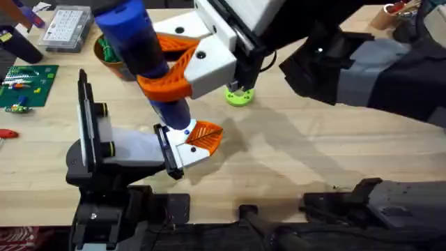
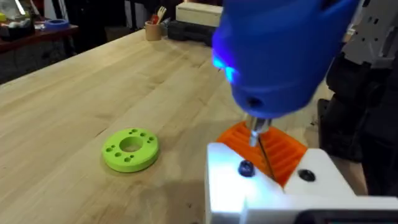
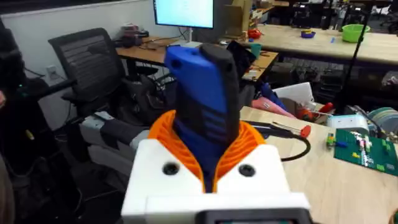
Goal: Pick up the gripper from the table and insert it into the empty holder that is missing its gripper. Then pick up a screw, insert it into the mounting hole, and use the screwdriver to tighten it. Finally, clean up the table by picking up the vegetable and placing it into the bucket.
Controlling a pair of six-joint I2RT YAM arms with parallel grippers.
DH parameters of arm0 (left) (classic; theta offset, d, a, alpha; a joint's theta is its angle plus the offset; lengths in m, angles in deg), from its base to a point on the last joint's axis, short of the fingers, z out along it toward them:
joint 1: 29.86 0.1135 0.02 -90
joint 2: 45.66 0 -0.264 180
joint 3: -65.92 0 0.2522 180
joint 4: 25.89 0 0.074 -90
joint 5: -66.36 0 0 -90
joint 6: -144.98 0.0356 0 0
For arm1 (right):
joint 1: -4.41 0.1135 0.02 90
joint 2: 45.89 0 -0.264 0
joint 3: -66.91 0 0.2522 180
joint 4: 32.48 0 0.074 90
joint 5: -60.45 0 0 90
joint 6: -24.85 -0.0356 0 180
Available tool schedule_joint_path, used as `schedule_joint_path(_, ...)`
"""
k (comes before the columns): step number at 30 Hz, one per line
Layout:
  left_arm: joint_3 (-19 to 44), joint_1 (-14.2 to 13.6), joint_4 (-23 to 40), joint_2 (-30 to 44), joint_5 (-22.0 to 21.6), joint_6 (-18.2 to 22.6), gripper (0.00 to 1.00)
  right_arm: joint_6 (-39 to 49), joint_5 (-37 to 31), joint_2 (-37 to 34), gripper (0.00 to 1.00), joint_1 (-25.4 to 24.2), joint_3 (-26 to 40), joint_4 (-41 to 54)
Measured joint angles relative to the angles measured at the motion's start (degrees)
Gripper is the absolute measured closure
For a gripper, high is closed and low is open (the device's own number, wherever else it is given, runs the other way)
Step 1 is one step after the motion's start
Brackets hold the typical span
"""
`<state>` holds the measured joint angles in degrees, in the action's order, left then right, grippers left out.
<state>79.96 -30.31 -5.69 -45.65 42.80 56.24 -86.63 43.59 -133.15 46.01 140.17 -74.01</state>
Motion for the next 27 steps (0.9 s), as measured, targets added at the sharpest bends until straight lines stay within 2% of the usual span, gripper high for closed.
schedule_joint_path(27, 0.0, 0.0, 0.0, 0.0, 0.0, 0.0, 0.982, 0.44, 0.04, 0.0, 0.957, -0.66, -1.73, -2.58)
